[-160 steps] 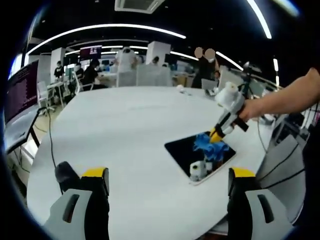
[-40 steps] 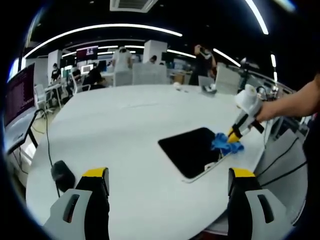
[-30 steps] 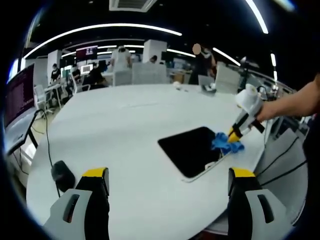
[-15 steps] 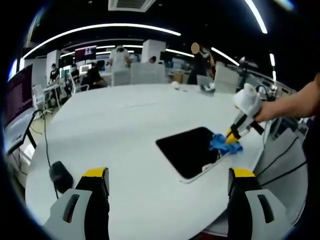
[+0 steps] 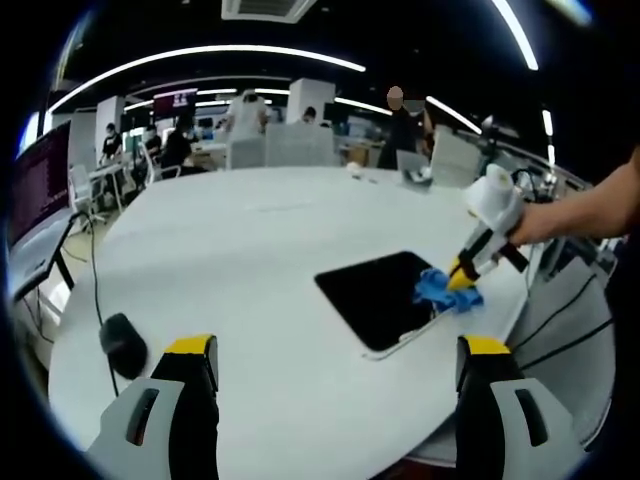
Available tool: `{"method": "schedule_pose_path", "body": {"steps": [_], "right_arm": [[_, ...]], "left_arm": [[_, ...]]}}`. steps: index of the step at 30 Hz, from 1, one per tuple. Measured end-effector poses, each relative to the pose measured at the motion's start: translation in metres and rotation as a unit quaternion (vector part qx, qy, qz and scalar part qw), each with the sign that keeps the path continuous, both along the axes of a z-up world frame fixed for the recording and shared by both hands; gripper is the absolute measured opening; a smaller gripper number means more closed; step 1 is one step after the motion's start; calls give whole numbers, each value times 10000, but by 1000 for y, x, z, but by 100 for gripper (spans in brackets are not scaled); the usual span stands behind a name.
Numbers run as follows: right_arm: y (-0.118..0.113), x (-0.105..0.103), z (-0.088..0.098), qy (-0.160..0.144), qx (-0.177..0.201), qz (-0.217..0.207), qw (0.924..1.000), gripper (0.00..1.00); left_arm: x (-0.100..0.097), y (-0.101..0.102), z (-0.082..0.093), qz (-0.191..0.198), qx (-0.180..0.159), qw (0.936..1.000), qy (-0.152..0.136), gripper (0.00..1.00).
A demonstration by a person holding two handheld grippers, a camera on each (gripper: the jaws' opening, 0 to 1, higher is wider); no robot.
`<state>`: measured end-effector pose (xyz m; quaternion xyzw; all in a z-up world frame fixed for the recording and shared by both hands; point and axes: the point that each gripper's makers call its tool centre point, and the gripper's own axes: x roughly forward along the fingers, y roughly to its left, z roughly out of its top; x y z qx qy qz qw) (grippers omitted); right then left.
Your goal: Wipe the mirror surface with the cleaning cloth until all visible marks leave the cleaned area.
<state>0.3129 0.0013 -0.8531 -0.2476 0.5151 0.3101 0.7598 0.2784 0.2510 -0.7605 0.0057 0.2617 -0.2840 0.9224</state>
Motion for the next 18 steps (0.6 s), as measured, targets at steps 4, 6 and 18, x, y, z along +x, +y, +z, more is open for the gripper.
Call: {"method": "schedule_pose_path", "body": {"steps": [4, 6, 18], "right_arm": [[7, -1, 0, -4, 24, 30, 10000, 3], [10, -1, 0, -1, 50, 26, 10000, 3], [39, -3, 0, -7, 159, 116, 9998, 3]], "left_arm": [[0, 1, 0, 14, -13, 10000, -2, 99], [0, 3, 0, 25, -16, 10000, -5, 99], [-4, 8, -3, 55, -47, 10000, 31, 99]]}}
